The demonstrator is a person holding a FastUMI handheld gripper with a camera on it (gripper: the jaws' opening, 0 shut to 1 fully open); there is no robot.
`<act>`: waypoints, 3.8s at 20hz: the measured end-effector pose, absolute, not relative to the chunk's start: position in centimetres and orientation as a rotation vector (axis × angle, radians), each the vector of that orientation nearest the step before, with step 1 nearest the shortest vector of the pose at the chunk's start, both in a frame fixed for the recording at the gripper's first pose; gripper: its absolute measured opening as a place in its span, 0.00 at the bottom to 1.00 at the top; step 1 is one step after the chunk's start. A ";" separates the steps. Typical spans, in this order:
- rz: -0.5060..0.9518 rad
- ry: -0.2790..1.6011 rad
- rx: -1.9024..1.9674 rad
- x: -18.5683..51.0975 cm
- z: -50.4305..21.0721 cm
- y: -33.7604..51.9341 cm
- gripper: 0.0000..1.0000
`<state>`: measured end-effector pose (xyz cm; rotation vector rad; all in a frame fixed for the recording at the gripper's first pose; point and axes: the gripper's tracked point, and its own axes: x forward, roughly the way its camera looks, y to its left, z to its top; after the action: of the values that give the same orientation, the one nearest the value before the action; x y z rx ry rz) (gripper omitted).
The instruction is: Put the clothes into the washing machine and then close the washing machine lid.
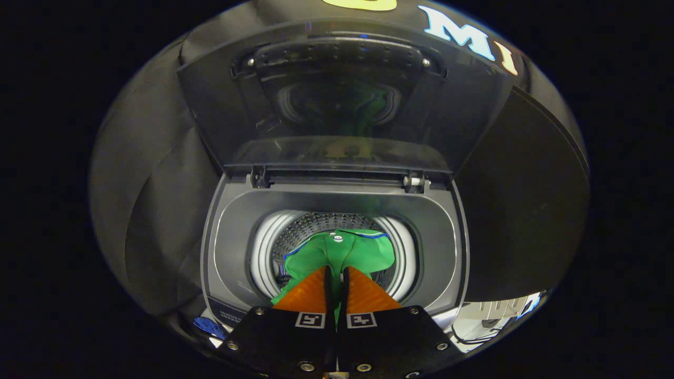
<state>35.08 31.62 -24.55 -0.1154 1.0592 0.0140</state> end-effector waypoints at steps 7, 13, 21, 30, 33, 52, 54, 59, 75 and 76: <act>0.082 1.173 -0.147 34.1 -29.0 31.2 0.01; 0.080 1.189 -0.166 33.9 -31.4 30.6 0.01; 0.057 1.258 -0.185 31.7 -33.9 30.7 0.97; 0.026 1.136 -0.139 34.1 -30.3 32.1 0.96; 0.029 1.050 -0.093 35.3 -26.7 33.2 0.96; -0.110 0.581 -0.157 40.1 -4.0 29.3 0.96; -0.114 0.542 -0.164 42.8 -1.4 29.4 0.96; -0.113 0.492 -0.181 48.4 2.2 30.0 0.96; -0.052 0.658 -0.074 57.6 -4.8 31.3 0.96; -0.051 0.669 -0.076 57.5 -5.3 31.5 0.96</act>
<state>57.53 31.48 -5.26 -0.0763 0.6689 -0.0511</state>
